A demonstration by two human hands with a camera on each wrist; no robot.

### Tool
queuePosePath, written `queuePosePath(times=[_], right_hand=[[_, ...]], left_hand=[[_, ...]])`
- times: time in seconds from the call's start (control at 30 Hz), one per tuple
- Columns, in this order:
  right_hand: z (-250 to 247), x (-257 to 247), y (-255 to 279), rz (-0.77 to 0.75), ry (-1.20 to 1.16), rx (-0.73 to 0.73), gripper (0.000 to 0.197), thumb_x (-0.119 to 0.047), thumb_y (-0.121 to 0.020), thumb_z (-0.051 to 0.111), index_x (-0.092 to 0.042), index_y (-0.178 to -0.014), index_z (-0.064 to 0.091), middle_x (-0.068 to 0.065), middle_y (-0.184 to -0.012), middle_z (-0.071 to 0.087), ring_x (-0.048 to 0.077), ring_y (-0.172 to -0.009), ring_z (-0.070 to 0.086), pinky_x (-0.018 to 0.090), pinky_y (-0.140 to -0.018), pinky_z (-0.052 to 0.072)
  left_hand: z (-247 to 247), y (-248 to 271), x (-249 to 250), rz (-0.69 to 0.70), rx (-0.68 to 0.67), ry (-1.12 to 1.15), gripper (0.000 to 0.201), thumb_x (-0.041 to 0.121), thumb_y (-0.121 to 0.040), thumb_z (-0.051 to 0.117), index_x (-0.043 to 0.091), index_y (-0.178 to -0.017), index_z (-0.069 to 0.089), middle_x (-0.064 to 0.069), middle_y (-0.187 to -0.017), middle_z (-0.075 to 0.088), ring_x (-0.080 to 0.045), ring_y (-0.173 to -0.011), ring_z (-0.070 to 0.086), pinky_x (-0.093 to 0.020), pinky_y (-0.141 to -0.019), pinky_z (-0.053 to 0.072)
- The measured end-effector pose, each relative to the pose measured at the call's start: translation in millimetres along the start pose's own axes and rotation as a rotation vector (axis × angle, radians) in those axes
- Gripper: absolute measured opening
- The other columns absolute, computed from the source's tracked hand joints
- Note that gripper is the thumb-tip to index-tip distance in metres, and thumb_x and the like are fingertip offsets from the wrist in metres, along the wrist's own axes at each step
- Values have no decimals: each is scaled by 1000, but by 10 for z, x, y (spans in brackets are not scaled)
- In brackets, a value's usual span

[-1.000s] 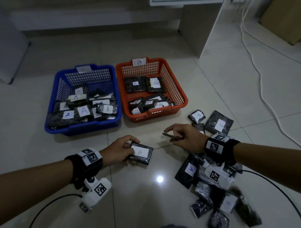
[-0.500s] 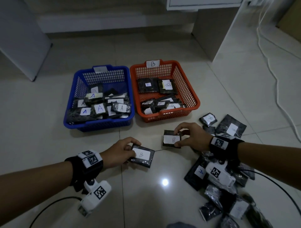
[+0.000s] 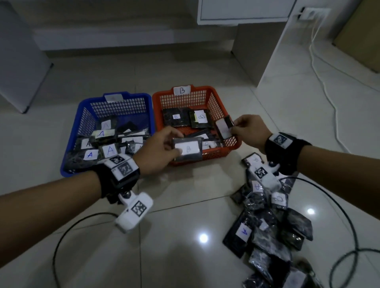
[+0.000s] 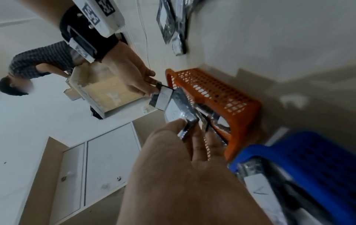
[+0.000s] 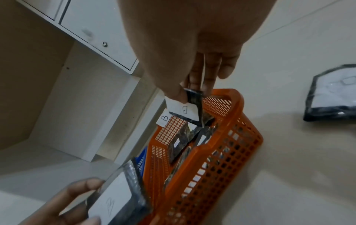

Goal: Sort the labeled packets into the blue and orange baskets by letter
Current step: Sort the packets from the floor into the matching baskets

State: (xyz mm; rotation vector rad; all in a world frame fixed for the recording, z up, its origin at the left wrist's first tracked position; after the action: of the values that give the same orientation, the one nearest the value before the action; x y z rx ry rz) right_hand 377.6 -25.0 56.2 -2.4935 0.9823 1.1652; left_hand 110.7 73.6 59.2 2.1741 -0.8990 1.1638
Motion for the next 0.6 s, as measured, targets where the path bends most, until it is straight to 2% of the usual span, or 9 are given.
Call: queuePosePath(times=[0.03, 0.1, 0.17, 0.2, 0.27, 0.33, 0.4, 0.47, 0.6], right_hand=[[-2, 19, -82, 15, 44, -2, 10, -14, -78, 74, -17, -84, 66, 8, -89, 74, 27, -85, 70, 41, -79, 60], [100, 14, -173, 5, 69, -89, 32, -18, -79, 75, -19, -108, 59, 5, -93, 71, 24, -84, 69, 40, -77, 59], [291, -47, -205, -68, 120, -215, 60, -25, -83, 76, -23, -134, 44, 2, -105, 66, 22, -90, 67, 39, -81, 57], [355, -52, -234, -101, 176, -241, 67, -28, -84, 76, -24, -140, 40, 3, -114, 65, 23, -97, 66, 39, -85, 56], [440, -24, -308, -119, 261, -244, 58, -30, -82, 76, -27, -134, 50, 5, -126, 64, 24, -103, 65, 37, -86, 56], [510, 18, -343, -103, 292, -260, 40, -31, -81, 77, -27, -116, 59, 6, -127, 63, 22, -98, 65, 29, -74, 54], [540, 68, -348, -84, 328, -255, 34, -30, -81, 78, -26, -110, 62, 8, -125, 63, 23, -97, 65, 24, -69, 48], [546, 53, -320, -90, 379, -247, 38, -29, -80, 79, -21, -115, 65, 9, -123, 65, 25, -99, 66, 24, -70, 48], [506, -32, -268, -139, 489, -252, 32, -28, -84, 77, -13, -111, 70, 11, -116, 68, 21, -88, 64, 24, -67, 48]], left_hand=[[-30, -110, 38, 2, 36, -52, 34, 13, -90, 70, 30, -115, 54, 6, -114, 63, -11, -96, 66, -23, -68, 58], [-31, -300, 68, -7, 86, -128, 34, 13, -90, 69, 29, -116, 53, 4, -118, 62, -13, -99, 64, -24, -71, 58], [23, -420, 58, -21, 106, -184, 35, 11, -90, 68, 26, -117, 52, 3, -114, 60, -14, -95, 61, -16, -61, 53], [81, -480, 49, -20, 100, -214, 35, 10, -90, 68, 24, -117, 52, 2, -113, 60, -15, -92, 61, -14, -57, 50], [199, -574, -18, -18, 85, -270, 36, 11, -88, 70, 23, -118, 54, -1, -117, 62, -17, -96, 63, -19, -67, 52], [284, -615, -79, -21, 63, -362, 39, 15, -87, 71, 20, -122, 54, -4, -123, 60, -20, -109, 58, -27, -86, 49], [325, -633, -93, 6, 23, -606, 47, 27, -86, 70, 21, -129, 52, -6, -128, 53, -25, -118, 47, -35, -96, 43], [289, -591, -35, 53, 20, -795, 52, 38, -85, 65, 24, -133, 51, -6, -130, 50, -27, -118, 41, -41, -96, 42], [197, -541, 63, 49, -4, -828, 41, 38, -87, 62, 30, -127, 56, -1, -129, 51, -25, -118, 41, -38, -95, 39]])
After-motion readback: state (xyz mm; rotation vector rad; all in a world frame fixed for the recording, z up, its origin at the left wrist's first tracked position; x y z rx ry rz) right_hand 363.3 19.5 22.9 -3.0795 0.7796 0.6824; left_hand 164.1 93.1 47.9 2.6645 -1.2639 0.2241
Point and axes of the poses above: each hand's wrist, its own y-axis away from the middle knuckle, its own z-axis out of the palm, x = y × z, the point moved 10 cm from there along -y, towards the middle knuckle
